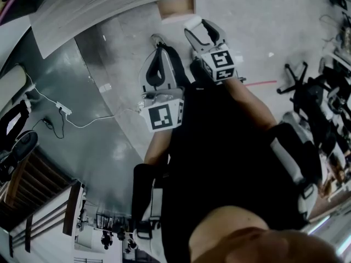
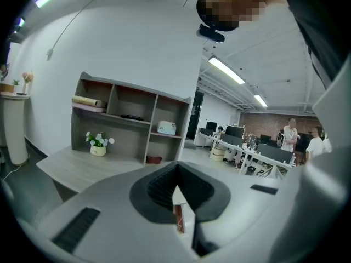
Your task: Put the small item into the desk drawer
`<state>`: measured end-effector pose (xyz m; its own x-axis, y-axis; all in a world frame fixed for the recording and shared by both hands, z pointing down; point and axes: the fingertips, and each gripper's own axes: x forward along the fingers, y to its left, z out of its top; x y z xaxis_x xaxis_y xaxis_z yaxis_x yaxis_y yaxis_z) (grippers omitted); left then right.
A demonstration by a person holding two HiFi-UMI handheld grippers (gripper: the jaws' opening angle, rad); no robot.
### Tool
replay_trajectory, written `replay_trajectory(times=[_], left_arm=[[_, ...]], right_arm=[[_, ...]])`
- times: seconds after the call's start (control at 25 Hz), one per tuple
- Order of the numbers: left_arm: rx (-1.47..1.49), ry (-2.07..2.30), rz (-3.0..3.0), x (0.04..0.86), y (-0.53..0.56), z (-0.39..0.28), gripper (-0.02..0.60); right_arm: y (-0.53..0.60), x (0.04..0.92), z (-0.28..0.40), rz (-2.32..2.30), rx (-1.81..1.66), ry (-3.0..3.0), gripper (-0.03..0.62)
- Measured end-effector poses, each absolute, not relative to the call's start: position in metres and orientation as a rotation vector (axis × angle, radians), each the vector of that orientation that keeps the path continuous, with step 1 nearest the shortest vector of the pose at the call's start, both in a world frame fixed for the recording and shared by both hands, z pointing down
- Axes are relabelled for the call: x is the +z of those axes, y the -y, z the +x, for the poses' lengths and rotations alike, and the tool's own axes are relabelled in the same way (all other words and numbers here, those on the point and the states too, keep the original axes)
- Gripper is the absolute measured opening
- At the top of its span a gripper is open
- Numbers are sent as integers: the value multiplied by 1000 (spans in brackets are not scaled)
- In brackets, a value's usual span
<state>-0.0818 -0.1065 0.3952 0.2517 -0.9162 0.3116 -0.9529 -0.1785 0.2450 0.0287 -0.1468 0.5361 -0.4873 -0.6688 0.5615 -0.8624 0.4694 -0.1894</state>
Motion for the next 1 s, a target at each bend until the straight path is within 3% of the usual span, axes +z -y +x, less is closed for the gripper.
replay_trajectory(times=[1.0], left_arm=[[196, 1645, 2090, 457, 160, -125, -5]], right_arm=[[196, 749, 19, 1277, 779, 1938, 255]])
